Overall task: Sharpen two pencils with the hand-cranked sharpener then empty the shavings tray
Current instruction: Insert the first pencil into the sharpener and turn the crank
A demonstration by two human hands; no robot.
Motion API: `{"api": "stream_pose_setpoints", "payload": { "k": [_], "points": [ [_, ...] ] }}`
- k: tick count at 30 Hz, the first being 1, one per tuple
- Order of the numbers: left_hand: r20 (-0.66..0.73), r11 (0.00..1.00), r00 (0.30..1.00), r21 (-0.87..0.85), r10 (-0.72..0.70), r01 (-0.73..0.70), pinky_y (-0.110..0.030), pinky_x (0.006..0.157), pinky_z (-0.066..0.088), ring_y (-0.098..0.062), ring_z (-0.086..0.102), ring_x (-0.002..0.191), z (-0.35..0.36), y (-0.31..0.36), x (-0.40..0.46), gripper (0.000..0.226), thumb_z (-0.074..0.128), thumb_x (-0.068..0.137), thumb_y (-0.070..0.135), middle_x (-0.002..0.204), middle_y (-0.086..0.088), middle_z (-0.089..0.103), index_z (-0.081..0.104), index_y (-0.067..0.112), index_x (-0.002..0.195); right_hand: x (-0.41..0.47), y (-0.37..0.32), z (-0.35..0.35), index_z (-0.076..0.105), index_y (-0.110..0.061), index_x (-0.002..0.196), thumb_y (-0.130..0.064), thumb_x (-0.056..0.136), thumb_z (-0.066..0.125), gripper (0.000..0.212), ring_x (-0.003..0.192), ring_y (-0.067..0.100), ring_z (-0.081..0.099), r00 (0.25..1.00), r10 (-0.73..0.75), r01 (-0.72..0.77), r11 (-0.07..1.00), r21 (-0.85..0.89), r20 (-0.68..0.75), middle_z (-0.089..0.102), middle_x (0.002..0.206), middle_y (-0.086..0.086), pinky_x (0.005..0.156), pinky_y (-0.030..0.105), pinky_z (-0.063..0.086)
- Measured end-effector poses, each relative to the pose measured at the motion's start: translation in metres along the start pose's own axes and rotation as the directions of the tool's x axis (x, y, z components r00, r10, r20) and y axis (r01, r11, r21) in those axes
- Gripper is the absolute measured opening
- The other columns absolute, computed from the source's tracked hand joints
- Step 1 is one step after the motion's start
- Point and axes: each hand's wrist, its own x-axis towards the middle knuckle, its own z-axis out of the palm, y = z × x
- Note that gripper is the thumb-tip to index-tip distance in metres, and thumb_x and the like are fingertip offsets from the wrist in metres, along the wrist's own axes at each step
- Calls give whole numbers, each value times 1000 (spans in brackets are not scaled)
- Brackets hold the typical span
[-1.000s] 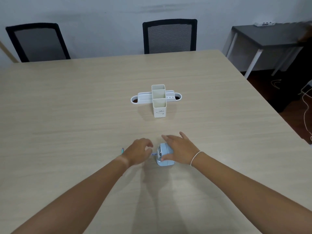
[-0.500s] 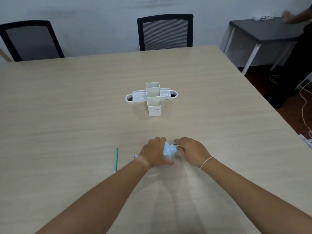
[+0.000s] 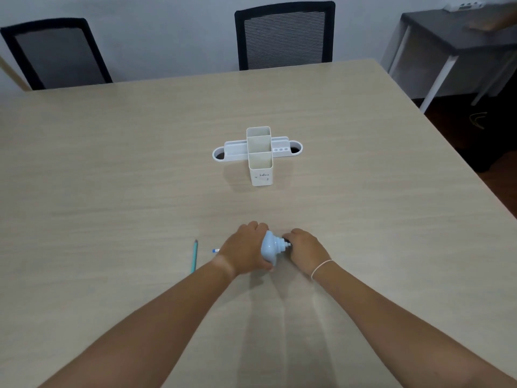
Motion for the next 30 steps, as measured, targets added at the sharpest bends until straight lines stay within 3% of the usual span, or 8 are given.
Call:
{"api": "stream_pose_setpoints", "payload": {
  "k": [4,9,13,17,19,22,27,30],
  "points": [
    [-3,1000,1000,7,-15,15,-37,80,46,-27,49,101,-1,2,0,63,76,63,36,111,-7,51,47,13,114,-13,2,13,62,4,97,-2,89,43,21,93,36,60,999,38,-37,998,-50,12,62,101,23,76,36,45],
    [12,998,1000,59,-9,9,-37,79,46,-28,47,103,-4,4,-1,64,76,65,35,114,-7,50,44,12,116,-60,0,-4,69,-10,74,-9,73,55,14,52,24,63,950,-262,259,965,-38,-172,64,60,9,51,21,40],
    [12,997,1000,74,23,-24,-39,79,46,-29,47,96,-3,5,0,59,75,64,36,110,-7,52,45,11,109,-29,-8,-41,69,-2,83,0,77,54,16,64,31,65,945,-236,248,969,25,-225,67,70,18,62,28,45],
    [8,996,999,79,42,-43,-38,78,46,-26,46,91,-2,3,1,57,75,64,38,107,-6,52,46,11,105,18,-1,-28,66,3,90,3,83,53,14,80,35,62,990,-130,128,991,-32,-47,63,85,25,67,35,47],
    [-4,997,999,65,33,-33,-37,78,46,-27,47,94,-1,3,1,57,74,64,37,107,-7,52,46,11,106,14,6,-9,66,1,71,4,73,54,12,68,34,64,992,-117,120,990,-73,37,63,73,24,57,30,47],
    [-10,997,1000,69,23,-22,-39,80,47,-28,48,97,-2,4,-1,60,75,65,37,111,-7,51,46,10,110,-24,16,9,60,-9,52,-8,68,50,19,43,24,59,964,-266,264,961,-80,-8,58,48,11,42,25,43],
    [1,995,999,96,36,-36,-39,80,46,-30,47,98,-2,4,1,61,75,66,38,111,-6,52,45,11,112,-45,3,-26,68,-3,80,-12,81,46,24,63,23,58,907,-323,344,938,35,-271,65,65,14,61,26,44],
    [10,992,998,116,58,-59,-40,79,48,-29,47,95,-2,5,0,56,74,66,39,108,-6,52,46,12,107,5,-2,-35,67,4,86,2,82,54,14,71,34,62,968,-192,197,980,21,-161,64,75,24,65,34,47]
  ]
}}
